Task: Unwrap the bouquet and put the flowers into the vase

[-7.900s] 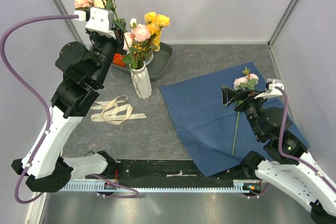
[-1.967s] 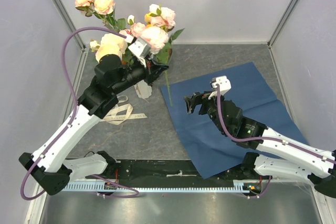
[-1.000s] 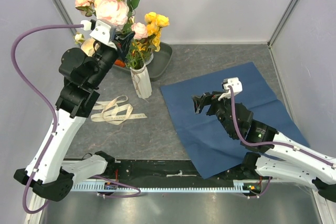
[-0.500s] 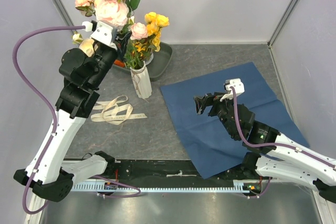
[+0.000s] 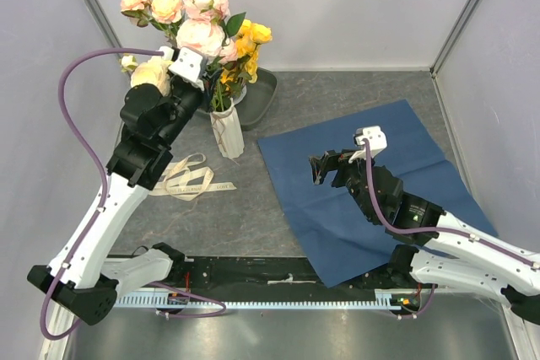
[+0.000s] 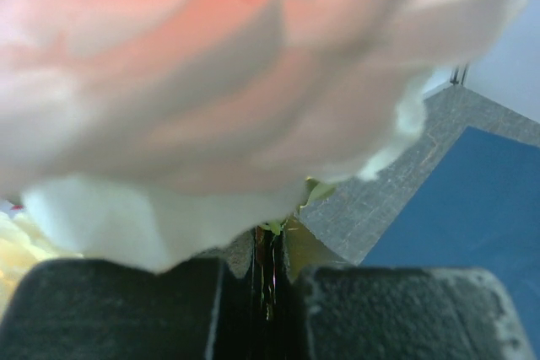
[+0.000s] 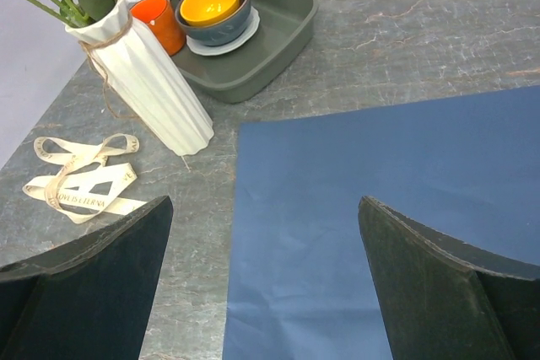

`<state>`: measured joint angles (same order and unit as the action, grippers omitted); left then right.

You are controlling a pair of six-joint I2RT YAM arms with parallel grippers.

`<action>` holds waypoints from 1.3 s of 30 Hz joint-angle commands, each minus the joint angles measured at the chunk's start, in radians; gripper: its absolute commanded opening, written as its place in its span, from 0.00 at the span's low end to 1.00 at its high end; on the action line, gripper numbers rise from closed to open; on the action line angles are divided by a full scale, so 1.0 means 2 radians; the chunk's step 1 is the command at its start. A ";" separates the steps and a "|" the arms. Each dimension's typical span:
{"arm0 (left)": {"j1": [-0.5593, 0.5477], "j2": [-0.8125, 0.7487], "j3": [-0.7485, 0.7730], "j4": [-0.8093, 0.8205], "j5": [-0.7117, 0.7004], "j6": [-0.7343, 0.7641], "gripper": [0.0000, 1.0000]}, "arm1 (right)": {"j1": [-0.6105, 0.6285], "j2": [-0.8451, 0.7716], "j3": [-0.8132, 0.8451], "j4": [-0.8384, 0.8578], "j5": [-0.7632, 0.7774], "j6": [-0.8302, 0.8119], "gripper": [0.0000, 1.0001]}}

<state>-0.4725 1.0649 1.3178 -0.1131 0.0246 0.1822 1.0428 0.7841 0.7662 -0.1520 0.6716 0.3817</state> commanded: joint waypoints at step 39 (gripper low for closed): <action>0.002 0.022 -0.081 0.073 -0.092 -0.076 0.02 | -0.002 0.021 -0.019 0.025 0.007 0.025 0.98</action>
<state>-0.4725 1.1011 1.1507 0.0139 -0.1326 0.0856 1.0409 0.8268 0.7372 -0.1375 0.6750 0.4210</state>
